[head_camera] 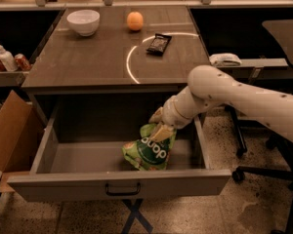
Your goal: Pick green rice chip bag from top drawer and place on counter
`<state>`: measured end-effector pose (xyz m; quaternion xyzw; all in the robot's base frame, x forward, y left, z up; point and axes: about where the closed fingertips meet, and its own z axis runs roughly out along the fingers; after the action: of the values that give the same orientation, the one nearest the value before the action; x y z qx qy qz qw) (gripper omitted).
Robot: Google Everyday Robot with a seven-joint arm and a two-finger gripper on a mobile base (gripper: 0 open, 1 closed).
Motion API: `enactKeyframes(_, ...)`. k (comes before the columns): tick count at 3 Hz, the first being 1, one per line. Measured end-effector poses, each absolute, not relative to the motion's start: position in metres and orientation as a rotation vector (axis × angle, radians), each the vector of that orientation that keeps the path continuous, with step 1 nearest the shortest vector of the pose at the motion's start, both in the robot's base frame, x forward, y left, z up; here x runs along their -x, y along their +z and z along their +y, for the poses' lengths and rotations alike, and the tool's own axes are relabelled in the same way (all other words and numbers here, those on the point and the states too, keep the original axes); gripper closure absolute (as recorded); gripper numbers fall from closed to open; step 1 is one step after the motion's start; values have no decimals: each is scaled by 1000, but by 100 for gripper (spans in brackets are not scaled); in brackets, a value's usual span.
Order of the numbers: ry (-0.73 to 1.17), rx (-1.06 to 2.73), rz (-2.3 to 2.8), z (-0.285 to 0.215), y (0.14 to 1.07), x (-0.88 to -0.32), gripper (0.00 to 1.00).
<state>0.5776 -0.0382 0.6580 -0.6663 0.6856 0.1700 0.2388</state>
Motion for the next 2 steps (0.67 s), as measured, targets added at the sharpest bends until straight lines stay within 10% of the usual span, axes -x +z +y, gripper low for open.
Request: enactKeyframes(2,395,1769,1711,-64,738,-556,100)
